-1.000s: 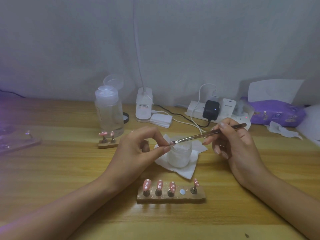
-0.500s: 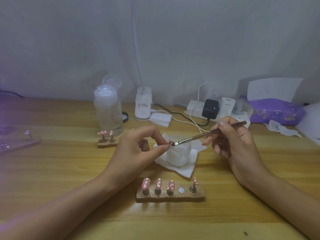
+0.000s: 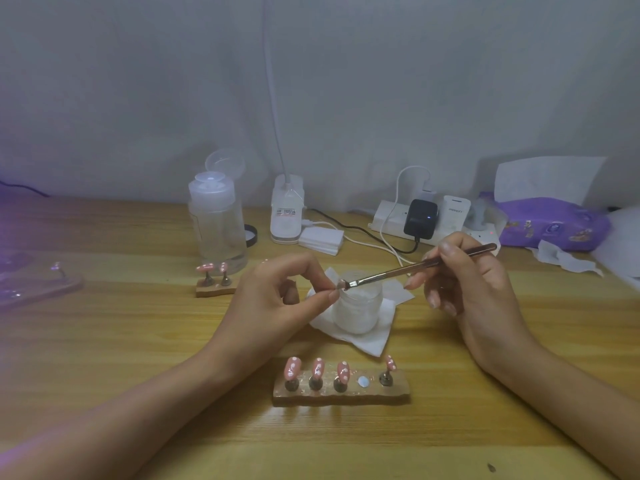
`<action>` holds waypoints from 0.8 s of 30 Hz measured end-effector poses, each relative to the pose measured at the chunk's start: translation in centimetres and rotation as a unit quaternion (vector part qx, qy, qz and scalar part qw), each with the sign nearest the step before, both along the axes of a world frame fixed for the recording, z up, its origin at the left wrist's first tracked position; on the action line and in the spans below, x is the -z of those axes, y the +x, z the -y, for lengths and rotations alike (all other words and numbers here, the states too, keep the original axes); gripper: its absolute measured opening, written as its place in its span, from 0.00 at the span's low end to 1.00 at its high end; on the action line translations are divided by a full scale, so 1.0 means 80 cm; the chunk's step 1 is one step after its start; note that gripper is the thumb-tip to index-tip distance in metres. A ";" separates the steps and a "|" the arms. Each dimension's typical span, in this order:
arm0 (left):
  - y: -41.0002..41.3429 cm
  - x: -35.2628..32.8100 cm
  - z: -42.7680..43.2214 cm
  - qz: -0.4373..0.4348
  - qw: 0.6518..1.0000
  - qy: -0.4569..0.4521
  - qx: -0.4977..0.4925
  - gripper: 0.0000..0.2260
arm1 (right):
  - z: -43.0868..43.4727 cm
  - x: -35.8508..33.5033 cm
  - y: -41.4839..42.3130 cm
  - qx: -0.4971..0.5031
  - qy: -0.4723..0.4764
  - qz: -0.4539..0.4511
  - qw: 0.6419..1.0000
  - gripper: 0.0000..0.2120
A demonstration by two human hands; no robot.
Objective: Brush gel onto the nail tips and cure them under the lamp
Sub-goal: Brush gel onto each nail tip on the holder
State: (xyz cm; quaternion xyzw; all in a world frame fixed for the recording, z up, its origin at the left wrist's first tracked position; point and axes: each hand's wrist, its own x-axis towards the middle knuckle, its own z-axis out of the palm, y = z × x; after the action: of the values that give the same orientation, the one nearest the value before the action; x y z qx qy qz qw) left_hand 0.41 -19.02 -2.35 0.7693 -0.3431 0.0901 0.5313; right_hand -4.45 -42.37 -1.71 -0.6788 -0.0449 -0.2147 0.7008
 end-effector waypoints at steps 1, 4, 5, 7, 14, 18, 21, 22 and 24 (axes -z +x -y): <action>0.000 0.000 0.001 0.000 1.000 0.001 -0.001 0.05 | 0.001 0.001 0.000 0.007 -0.001 -0.008 1.000 0.10; 0.001 -0.001 0.000 0.002 1.000 0.003 -0.001 0.04 | 0.004 0.001 0.002 0.017 0.007 -0.018 1.000 0.11; 0.001 -0.001 -0.001 0.003 1.000 0.003 -0.001 0.04 | 0.004 0.001 0.002 0.018 0.018 -0.012 1.000 0.11; 0.001 -0.002 -0.001 0.004 1.000 0.004 0.002 0.04 | 0.004 -0.001 0.002 0.014 0.044 0.003 0.999 0.12; 0.000 -0.001 0.001 0.000 1.000 -0.001 -0.003 0.05 | 0.002 -0.001 0.002 -0.012 0.019 0.000 1.000 0.10; 0.001 0.000 -0.001 -0.003 1.000 0.000 -0.004 0.04 | 0.006 0.001 0.004 0.006 0.020 -0.012 1.000 0.12; 0.001 0.000 -0.001 0.000 1.000 0.002 -0.001 0.05 | 0.011 -0.001 0.004 0.016 0.042 -0.007 0.999 0.15; 0.001 0.000 -0.001 0.002 1.000 0.002 0.001 0.05 | 0.013 -0.003 0.004 0.020 0.048 -0.001 0.999 0.15; 0.001 -0.001 -0.002 0.001 1.000 0.002 0.005 0.05 | 0.021 -0.009 0.004 0.028 0.051 0.012 0.998 0.16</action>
State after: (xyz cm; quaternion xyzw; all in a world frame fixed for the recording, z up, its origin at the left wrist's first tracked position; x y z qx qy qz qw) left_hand 0.48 -18.89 -2.31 0.7684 -0.3472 0.0875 0.5304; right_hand -4.11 -44.01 -0.97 -0.6404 -0.0229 -0.2446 0.7277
